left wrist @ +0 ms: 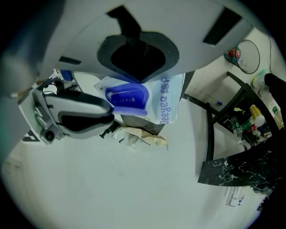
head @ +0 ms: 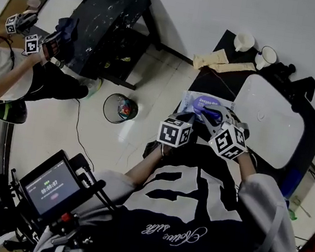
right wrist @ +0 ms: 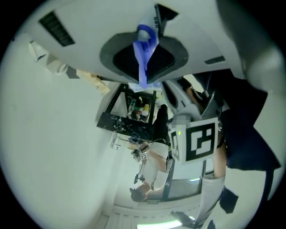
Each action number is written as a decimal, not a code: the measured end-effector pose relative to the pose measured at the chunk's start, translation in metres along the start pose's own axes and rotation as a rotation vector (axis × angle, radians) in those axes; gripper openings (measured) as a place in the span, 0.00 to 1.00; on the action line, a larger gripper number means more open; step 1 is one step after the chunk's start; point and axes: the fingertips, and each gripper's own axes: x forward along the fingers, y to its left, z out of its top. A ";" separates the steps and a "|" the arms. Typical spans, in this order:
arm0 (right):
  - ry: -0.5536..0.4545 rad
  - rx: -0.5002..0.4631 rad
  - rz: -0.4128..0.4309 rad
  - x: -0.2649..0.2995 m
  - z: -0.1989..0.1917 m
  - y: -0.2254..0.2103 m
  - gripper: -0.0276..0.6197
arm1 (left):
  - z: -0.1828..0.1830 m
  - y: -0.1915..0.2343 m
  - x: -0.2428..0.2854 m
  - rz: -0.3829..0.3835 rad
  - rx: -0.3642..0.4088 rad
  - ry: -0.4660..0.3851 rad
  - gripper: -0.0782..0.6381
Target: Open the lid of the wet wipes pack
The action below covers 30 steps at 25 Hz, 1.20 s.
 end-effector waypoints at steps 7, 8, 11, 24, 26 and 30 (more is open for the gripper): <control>-0.107 0.147 -0.122 0.002 0.020 -0.068 0.10 | -0.001 0.001 0.002 -0.006 0.005 0.007 0.11; -0.109 0.171 -0.129 0.005 0.018 -0.075 0.10 | 0.000 0.001 0.003 -0.006 0.008 0.008 0.11; -0.102 0.234 -0.157 0.014 0.009 -0.094 0.09 | 0.000 0.002 0.004 -0.007 0.017 0.008 0.11; -0.025 0.445 -0.212 0.040 -0.031 -0.124 0.09 | -0.002 0.000 0.001 -0.014 0.025 0.012 0.11; -0.050 0.466 -0.222 0.034 -0.026 -0.125 0.09 | -0.002 0.000 0.001 -0.016 0.022 0.015 0.11; -0.106 0.513 -0.256 0.012 -0.016 -0.125 0.09 | -0.003 0.000 0.000 -0.019 0.014 0.019 0.11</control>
